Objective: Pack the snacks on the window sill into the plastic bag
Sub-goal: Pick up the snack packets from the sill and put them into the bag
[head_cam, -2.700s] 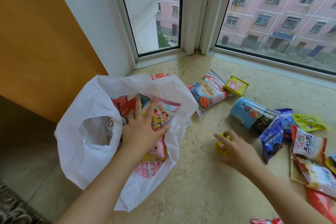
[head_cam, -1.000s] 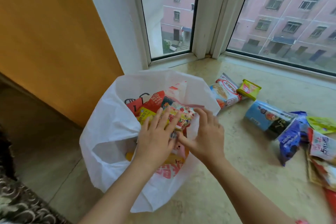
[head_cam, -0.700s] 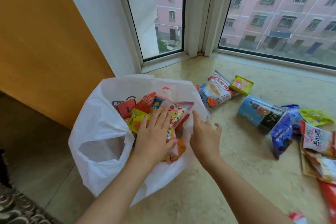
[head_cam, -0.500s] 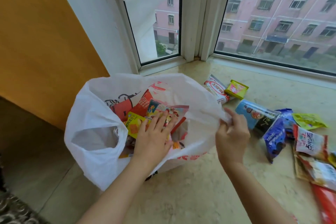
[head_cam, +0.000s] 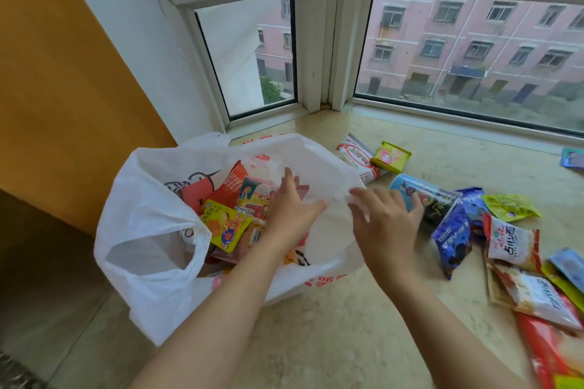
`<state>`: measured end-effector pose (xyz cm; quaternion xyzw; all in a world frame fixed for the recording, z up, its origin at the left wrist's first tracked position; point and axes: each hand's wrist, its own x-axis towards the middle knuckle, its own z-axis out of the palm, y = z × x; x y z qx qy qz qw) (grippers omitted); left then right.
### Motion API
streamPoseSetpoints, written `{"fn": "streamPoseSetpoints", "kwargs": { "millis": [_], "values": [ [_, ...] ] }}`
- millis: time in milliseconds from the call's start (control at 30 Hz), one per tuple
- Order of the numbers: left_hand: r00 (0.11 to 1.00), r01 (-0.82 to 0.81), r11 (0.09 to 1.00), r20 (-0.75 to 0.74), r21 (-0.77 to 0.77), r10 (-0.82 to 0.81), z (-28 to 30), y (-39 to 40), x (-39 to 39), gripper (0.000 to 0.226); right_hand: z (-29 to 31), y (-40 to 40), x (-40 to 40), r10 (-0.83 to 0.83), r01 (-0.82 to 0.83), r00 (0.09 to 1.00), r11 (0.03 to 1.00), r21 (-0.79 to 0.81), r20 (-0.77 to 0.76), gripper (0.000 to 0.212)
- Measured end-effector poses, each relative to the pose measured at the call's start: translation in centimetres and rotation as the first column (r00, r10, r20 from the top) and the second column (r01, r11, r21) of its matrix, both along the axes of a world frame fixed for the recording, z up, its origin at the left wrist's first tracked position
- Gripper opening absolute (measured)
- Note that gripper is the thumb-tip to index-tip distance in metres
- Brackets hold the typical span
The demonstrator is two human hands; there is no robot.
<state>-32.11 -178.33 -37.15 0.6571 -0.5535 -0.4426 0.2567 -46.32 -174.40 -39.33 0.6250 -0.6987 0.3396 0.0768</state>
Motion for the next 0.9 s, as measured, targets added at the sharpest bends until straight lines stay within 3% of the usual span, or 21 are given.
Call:
{"fn": "streamPoseSetpoints", "kwargs": {
  "millis": [67,133,200,367,467,533,600,733,900],
  "values": [
    [0.932,-0.119,0.987,-0.332,0.103,0.147,1.4,-1.4,-1.5,0.083,1.2,0.1,-1.0,-0.011,0.039,0.979,0.989,-0.140,0.201,0.011],
    [0.829,-0.201,0.970,-0.503,0.137,0.242,3.0,-2.4,-2.7,0.058,2.3,0.4,-2.1,-0.004,0.117,0.886,0.970,-0.214,0.464,0.008],
    [0.815,-0.211,0.976,-0.542,0.051,0.204,5.2,-2.7,-3.8,0.042,3.1,0.7,-3.1,0.009,0.169,0.795,0.957,-0.235,0.606,0.007],
    [0.764,-0.009,0.986,-0.637,-0.167,-0.101,10.3,-2.0,-6.7,0.055,3.9,1.3,-4.4,-0.005,0.184,0.737,0.964,-0.194,0.676,0.015],
    [0.847,0.056,0.964,-0.499,-0.260,-0.184,10.5,-0.9,-8.0,0.057,4.2,2.2,-4.6,0.010,0.146,0.741,0.974,-0.175,0.671,0.024],
    [0.963,0.074,0.914,-0.209,-0.400,-0.169,9.7,0.3,-8.0,0.055,4.3,2.9,-5.0,0.018,0.112,0.787,0.979,-0.172,0.616,0.028],
    [0.998,0.057,0.820,0.048,-0.570,-0.035,8.5,1.6,-7.6,0.048,3.9,3.6,-5.8,0.011,0.079,0.866,0.984,-0.158,0.500,0.033],
    [0.998,-0.034,0.694,0.012,-0.720,0.062,6.5,4.7,-7.4,0.023,2.2,5.3,-7.8,-0.001,0.026,0.980,0.992,-0.122,0.200,0.042],
    [0.961,0.276,0.517,0.232,-0.810,-0.150,2.9,9.4,-9.0,0.020,-0.3,8.7,-10.5,-0.033,0.032,0.998,0.999,-0.033,-0.053,0.047]
  ]
}}
